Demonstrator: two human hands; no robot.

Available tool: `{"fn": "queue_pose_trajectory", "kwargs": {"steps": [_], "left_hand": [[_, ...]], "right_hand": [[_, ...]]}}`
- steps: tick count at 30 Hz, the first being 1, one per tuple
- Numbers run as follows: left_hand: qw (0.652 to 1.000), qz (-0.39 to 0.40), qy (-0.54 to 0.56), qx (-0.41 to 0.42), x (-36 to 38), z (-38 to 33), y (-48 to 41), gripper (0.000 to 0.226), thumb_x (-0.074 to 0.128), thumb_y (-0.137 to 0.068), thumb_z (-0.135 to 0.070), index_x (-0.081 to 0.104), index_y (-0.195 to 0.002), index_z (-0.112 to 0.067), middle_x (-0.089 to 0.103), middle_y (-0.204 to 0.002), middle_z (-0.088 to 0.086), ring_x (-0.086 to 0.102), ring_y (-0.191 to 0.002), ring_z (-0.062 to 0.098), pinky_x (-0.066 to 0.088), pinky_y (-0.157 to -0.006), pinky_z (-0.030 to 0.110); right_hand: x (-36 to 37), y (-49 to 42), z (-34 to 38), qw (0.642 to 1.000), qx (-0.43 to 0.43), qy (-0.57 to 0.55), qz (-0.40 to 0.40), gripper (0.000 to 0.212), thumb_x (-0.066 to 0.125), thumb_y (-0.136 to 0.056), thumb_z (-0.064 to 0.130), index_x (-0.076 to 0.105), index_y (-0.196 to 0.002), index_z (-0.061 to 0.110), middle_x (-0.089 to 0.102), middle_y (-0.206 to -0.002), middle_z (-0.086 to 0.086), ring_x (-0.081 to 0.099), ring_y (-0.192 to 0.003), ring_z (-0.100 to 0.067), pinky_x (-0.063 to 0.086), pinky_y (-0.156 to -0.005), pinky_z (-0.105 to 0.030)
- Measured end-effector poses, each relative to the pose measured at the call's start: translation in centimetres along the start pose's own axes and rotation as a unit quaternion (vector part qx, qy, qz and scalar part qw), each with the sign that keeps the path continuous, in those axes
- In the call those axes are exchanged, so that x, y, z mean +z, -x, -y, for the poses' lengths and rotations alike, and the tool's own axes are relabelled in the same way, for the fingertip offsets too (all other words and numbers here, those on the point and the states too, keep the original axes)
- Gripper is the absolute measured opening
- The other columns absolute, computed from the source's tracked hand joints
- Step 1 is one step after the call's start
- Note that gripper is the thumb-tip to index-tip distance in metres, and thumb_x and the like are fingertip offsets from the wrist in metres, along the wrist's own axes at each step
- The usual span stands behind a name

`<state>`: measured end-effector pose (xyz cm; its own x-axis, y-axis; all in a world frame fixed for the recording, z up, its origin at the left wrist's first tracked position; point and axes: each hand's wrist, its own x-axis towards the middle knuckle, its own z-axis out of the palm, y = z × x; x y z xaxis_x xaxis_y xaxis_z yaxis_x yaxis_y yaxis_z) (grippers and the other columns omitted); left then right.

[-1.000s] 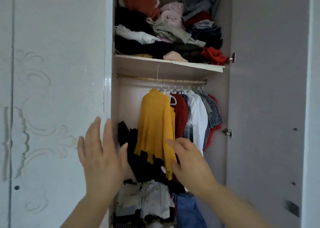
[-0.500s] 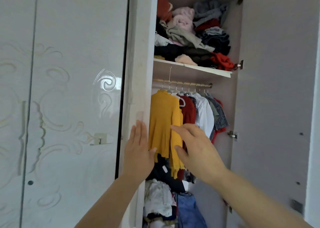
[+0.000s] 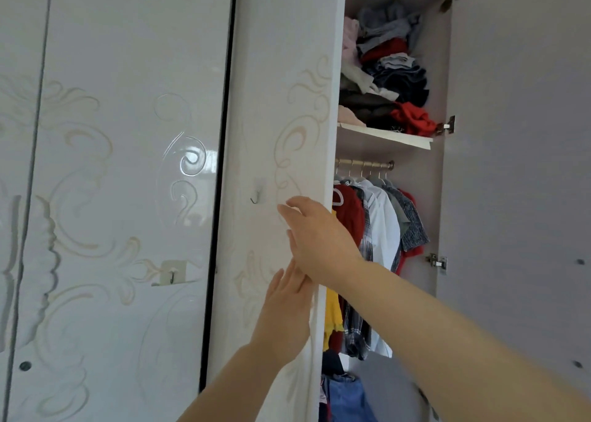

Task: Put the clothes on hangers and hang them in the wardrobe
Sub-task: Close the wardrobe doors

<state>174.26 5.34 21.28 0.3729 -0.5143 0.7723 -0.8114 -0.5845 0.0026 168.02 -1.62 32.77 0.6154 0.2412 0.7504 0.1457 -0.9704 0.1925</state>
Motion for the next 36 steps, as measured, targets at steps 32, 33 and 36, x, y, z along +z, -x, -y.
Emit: {"fn": "queue_pose_trajectory", "kwargs": {"steps": [32,33,36], "left_hand": [[0.99,-0.055,-0.132,-0.004,24.3,3.3,-14.1,0.062,0.036,-0.086,-0.051,0.029,-0.142,-0.025,0.034,-0.147,0.015,0.032,-0.134,0.037,0.026,-0.101,0.063],[0.989,-0.057,-0.136,0.002,24.8,3.8,-14.4,0.063,0.036,-0.085,-0.05,0.029,-0.142,-0.026,0.035,-0.146,0.015,0.032,-0.134,0.038,0.024,-0.101,0.064],[0.987,-0.059,-0.151,0.021,26.3,5.6,-15.5,0.063,0.037,-0.083,-0.049,0.026,-0.142,-0.029,0.034,-0.147,0.014,0.029,-0.136,0.035,0.018,-0.104,0.064]], "right_hand": [[17.1,-2.4,-29.5,0.995,-0.067,0.058,-0.054,0.036,0.056,-0.092,0.016,0.056,-0.127,0.007,0.047,-0.139,-0.012,0.032,-0.136,-0.034,0.019,-0.114,-0.042],[17.5,-2.7,-29.9,0.995,-0.065,0.064,-0.049,0.037,0.057,-0.092,0.015,0.056,-0.127,0.006,0.048,-0.138,-0.013,0.033,-0.135,-0.035,0.021,-0.113,-0.043],[18.8,-3.5,-30.9,0.992,-0.07,0.089,-0.048,0.035,0.063,-0.087,0.011,0.06,-0.12,0.0,0.055,-0.128,-0.02,0.044,-0.126,-0.041,0.033,-0.107,-0.049]]}}
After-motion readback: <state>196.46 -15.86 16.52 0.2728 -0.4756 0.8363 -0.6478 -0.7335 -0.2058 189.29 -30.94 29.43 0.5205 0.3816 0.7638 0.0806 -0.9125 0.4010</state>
